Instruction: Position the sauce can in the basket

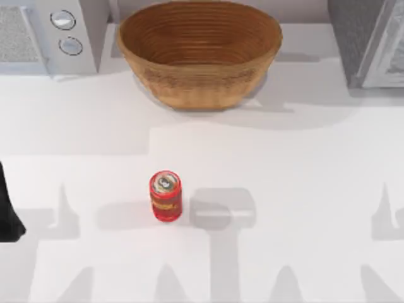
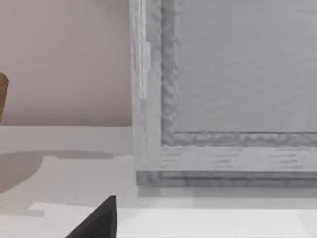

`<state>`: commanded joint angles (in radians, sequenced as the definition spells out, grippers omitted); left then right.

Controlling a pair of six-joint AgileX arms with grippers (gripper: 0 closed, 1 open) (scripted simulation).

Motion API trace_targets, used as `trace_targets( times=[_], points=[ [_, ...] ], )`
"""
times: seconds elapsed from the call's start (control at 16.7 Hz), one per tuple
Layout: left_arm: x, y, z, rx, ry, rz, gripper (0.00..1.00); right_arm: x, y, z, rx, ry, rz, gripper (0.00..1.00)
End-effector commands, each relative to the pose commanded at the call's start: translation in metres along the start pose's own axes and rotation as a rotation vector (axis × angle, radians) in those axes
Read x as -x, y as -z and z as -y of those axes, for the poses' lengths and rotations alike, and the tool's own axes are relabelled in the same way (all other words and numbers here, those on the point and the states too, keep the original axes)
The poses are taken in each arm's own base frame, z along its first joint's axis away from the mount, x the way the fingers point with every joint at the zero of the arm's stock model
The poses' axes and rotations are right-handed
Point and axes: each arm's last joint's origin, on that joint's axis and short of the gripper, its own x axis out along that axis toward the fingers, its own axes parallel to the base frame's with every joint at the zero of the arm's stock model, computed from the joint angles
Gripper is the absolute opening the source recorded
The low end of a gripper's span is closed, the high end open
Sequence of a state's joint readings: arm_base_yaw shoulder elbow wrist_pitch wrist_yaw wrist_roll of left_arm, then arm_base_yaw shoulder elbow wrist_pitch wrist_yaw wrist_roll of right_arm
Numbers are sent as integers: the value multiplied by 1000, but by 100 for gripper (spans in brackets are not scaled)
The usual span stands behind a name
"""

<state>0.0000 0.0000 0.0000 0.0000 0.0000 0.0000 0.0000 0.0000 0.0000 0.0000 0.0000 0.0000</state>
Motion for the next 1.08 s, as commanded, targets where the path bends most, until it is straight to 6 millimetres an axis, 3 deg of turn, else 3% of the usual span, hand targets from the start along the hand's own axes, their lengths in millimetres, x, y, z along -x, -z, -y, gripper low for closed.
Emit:
trace_targets(
  times=[0.42, 1.08],
  points=[
    [-7, -2, -2, -30, 41, -32, 100, 0, 0, 0, 0, 0, 0, 100],
    [-52, -8, -11, -99, 302, -129, 100, 0, 0, 0, 0, 0, 0, 100]
  ],
)
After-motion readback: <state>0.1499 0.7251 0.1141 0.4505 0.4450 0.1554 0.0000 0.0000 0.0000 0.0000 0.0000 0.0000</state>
